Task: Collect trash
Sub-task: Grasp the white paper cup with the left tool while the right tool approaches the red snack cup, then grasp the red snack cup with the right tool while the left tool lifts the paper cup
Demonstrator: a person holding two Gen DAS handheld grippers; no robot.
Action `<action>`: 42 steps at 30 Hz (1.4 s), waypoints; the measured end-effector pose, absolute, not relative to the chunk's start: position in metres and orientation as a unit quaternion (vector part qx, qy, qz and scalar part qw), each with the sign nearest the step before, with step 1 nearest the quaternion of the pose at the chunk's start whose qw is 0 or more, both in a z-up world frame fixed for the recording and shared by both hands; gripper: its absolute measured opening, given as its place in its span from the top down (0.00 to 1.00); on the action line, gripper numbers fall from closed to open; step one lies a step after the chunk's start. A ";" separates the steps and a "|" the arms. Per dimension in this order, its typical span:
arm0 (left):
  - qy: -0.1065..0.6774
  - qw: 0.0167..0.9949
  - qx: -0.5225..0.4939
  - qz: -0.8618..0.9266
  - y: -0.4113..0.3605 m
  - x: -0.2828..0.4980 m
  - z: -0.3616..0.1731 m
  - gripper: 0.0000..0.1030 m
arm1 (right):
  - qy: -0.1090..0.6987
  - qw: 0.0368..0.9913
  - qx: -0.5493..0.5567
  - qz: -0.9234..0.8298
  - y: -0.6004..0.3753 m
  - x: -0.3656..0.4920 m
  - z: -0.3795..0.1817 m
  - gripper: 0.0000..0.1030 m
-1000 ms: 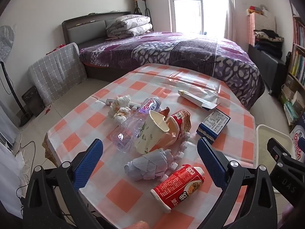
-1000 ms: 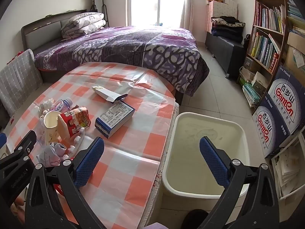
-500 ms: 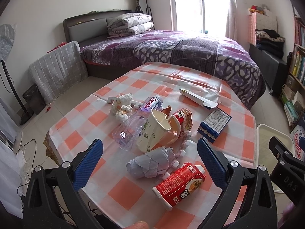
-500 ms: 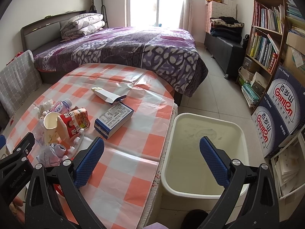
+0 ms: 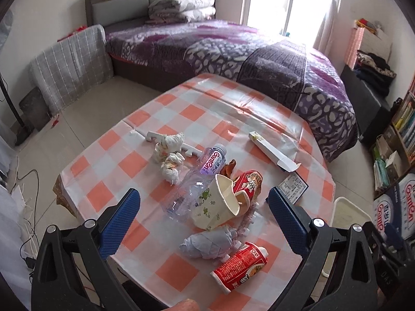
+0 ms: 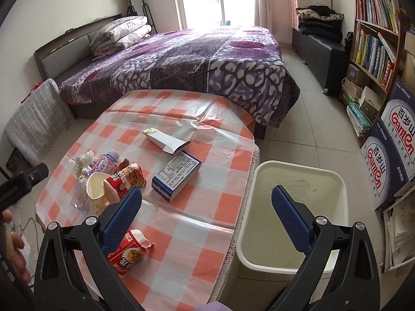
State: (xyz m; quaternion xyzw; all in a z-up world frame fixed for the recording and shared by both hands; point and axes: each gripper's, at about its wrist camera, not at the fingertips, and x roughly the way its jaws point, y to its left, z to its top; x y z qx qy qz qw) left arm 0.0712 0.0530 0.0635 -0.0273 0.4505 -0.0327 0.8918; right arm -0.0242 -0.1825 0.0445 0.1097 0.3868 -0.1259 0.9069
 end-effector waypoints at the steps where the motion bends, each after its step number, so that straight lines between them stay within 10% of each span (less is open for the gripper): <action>1: 0.476 0.878 -0.037 -0.040 0.056 0.083 0.062 0.07 | 0.400 0.902 0.111 -0.118 -0.184 -0.018 0.045 0.07; 7: 0.590 0.794 -0.133 -0.069 0.069 0.131 0.020 0.07 | 0.488 0.852 0.170 -0.082 -0.202 0.024 0.023 0.07; 18: 0.605 0.784 0.111 -0.087 0.006 0.113 -0.050 0.08 | 0.551 0.802 0.219 -0.076 -0.215 0.060 -0.030 0.07; 27: 0.589 0.796 0.097 -0.099 0.029 0.131 -0.062 0.81 | 0.553 0.789 0.264 -0.053 -0.193 0.084 -0.035 0.07; 42: 0.522 0.844 0.017 -0.121 0.063 0.130 0.000 0.82 | 0.567 0.784 0.251 -0.040 -0.122 0.136 -0.060 0.15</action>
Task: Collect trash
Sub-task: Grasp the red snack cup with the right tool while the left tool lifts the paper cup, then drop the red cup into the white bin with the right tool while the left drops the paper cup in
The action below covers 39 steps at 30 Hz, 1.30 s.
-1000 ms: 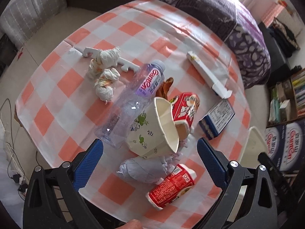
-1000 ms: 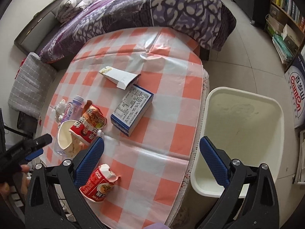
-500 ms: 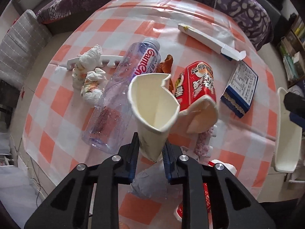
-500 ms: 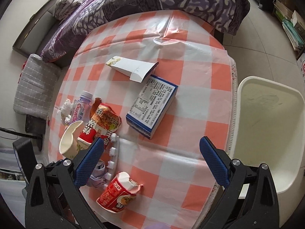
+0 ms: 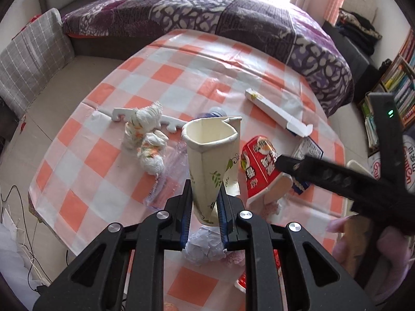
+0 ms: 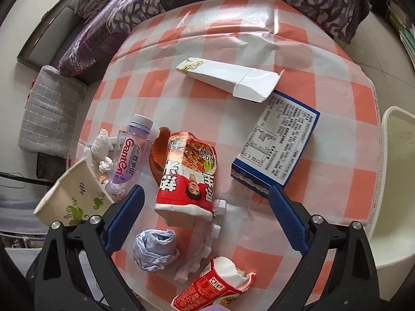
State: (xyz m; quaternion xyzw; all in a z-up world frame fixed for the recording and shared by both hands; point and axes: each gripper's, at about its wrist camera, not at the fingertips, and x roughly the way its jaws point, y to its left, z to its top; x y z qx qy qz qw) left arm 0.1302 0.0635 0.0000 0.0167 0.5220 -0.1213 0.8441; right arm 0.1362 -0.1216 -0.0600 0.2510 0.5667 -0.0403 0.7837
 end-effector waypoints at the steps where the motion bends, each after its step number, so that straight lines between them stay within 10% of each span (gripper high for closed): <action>1: 0.520 0.846 0.013 -0.118 0.066 0.131 0.002 0.82 | 0.569 0.786 0.239 -0.040 -0.118 0.138 -0.062 0.20; 8: 0.516 0.850 -0.001 -0.106 0.074 0.136 0.004 0.82 | 0.572 0.794 0.206 -0.008 -0.108 0.146 -0.073 0.74; 39: 0.410 0.887 0.026 -0.210 -0.064 0.091 0.039 0.82 | 0.422 0.867 0.208 -0.163 -0.266 0.036 0.018 0.75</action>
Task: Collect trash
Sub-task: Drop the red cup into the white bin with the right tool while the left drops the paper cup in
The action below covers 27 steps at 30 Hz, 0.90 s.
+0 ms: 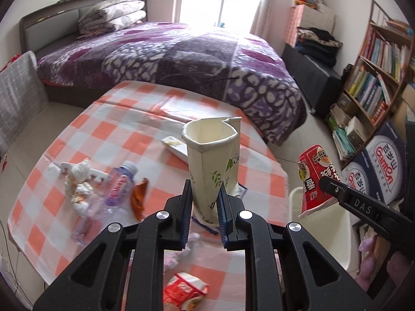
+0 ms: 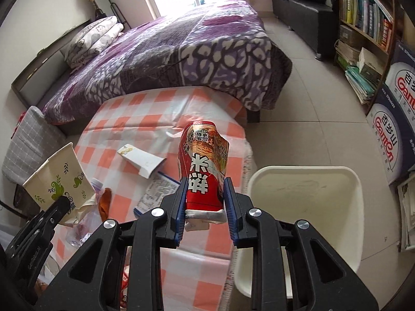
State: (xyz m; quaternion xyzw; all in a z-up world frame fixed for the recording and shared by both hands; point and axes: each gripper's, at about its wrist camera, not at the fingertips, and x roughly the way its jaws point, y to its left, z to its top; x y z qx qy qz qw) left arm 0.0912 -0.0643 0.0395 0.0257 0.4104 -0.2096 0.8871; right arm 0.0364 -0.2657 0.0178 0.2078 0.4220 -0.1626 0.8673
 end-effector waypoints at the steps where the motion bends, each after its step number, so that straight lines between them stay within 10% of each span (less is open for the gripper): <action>1: 0.411 0.885 0.029 -0.216 -0.071 0.089 0.038 0.82 | 0.423 0.865 0.210 -0.169 -0.272 0.032 0.017 0.75; 12: 0.439 0.849 0.051 -0.291 -0.146 0.069 0.013 0.82 | 0.437 0.836 0.221 -0.248 -0.333 -0.010 0.005 0.73; 27: 0.447 0.815 0.091 -0.358 -0.232 0.039 -0.009 0.82 | 0.409 0.808 0.273 -0.324 -0.400 -0.054 0.004 0.42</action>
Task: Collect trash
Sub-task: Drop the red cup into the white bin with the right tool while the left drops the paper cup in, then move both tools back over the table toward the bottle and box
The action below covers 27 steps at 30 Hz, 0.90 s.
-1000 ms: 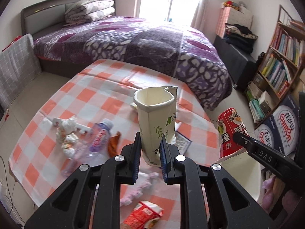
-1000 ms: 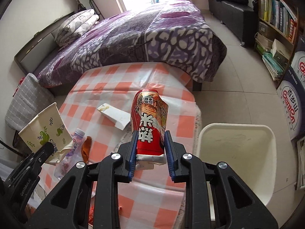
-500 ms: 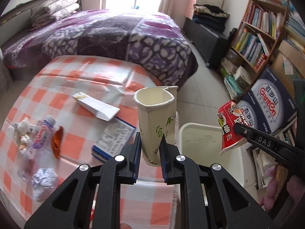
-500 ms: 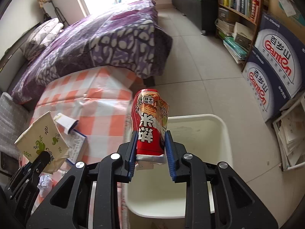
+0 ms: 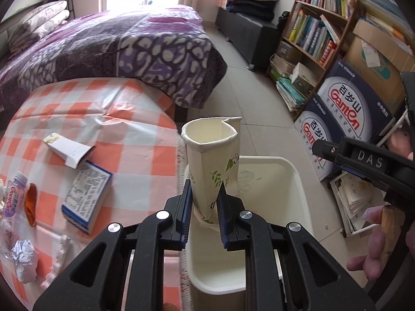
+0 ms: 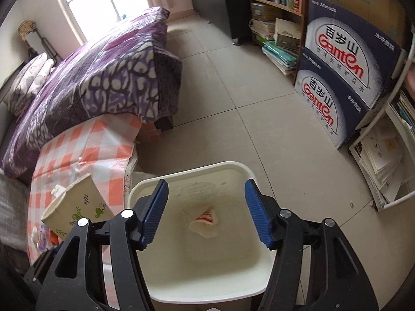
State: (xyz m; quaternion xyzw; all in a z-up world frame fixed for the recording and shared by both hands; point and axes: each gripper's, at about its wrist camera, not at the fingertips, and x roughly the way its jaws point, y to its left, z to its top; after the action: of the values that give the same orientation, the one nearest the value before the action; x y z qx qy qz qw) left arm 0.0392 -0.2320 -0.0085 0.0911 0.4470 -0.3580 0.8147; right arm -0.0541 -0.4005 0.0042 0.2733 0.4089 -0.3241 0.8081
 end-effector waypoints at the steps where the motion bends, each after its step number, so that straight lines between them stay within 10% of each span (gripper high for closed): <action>1: 0.449 0.812 0.091 -0.361 -0.236 0.038 -0.010 0.82 | 0.405 0.806 0.281 -0.328 -0.406 -0.057 0.005 0.40; 12: 0.465 0.785 0.098 -0.397 -0.278 0.027 -0.031 0.79 | 0.377 0.790 0.319 -0.363 -0.445 -0.084 0.008 0.34; 16: 0.468 0.783 0.099 -0.397 -0.282 0.031 -0.034 0.49 | 0.364 0.792 0.320 -0.371 -0.448 -0.087 0.012 0.26; 27: 0.443 0.833 0.115 -0.312 -0.240 0.064 -0.018 0.40 | 0.354 0.819 0.244 -0.379 -0.414 -0.059 0.019 0.08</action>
State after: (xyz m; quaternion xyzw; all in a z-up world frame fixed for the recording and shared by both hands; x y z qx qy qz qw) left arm 0.0638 -0.2398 -0.0175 0.1147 0.4425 -0.3115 0.8331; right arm -0.0589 -0.4143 0.0193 0.2441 0.3545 -0.3786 0.8194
